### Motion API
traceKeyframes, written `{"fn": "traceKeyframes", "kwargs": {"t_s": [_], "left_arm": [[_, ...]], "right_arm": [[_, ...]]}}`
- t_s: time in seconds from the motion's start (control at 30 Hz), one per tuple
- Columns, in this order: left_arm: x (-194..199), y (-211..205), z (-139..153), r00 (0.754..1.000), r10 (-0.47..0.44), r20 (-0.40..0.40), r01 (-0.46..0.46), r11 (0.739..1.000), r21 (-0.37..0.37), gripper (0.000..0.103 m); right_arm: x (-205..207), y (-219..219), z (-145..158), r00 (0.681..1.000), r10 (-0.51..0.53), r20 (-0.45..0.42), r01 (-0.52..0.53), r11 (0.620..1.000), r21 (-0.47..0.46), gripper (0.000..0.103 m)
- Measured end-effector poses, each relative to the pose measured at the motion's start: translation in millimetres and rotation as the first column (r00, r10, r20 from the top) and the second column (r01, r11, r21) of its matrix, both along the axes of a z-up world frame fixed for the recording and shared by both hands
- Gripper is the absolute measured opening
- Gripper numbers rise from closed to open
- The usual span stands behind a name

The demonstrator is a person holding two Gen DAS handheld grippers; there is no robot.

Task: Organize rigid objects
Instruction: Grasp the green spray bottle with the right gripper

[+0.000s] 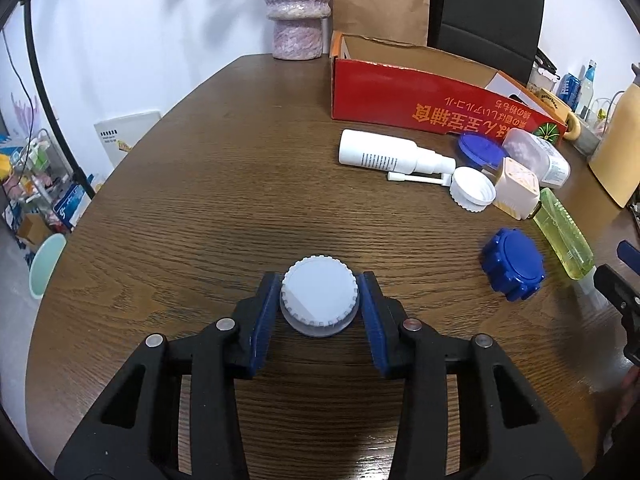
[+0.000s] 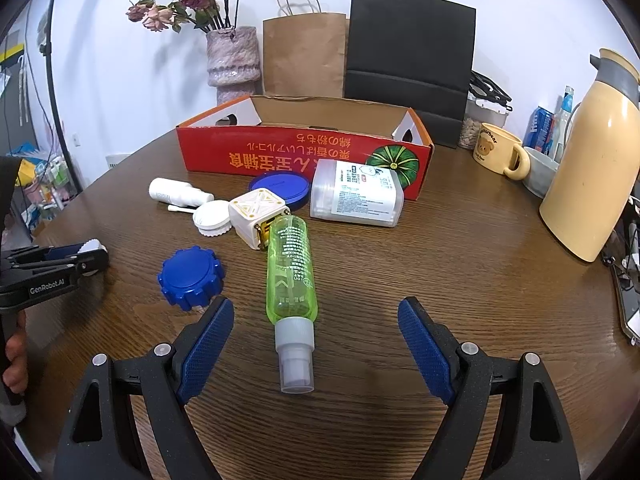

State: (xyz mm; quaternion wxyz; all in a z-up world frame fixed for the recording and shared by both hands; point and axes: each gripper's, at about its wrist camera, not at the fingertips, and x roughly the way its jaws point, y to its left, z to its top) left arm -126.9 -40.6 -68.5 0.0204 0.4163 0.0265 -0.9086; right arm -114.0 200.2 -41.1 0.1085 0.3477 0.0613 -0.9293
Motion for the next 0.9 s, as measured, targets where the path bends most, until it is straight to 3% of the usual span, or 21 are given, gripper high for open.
{"fn": "traceKeyframes", "kwargs": {"t_s": [0.27, 0.9], "left_arm": [[6.7, 9.3, 9.6, 0.998, -0.012, -0.063, 0.010, 0.999, -0.039, 0.037], [13.6, 21.7, 16.3, 0.994, -0.007, -0.112, 0.000, 0.998, -0.065, 0.037]], "right_arm": [[-1.3, -0.5, -1.1, 1.000, 0.001, 0.007, -0.001, 1.000, 0.008, 0.088], [-7.6, -5.9, -7.7, 0.998, 0.019, 0.060, -0.021, 1.000, 0.020, 0.088]]}}
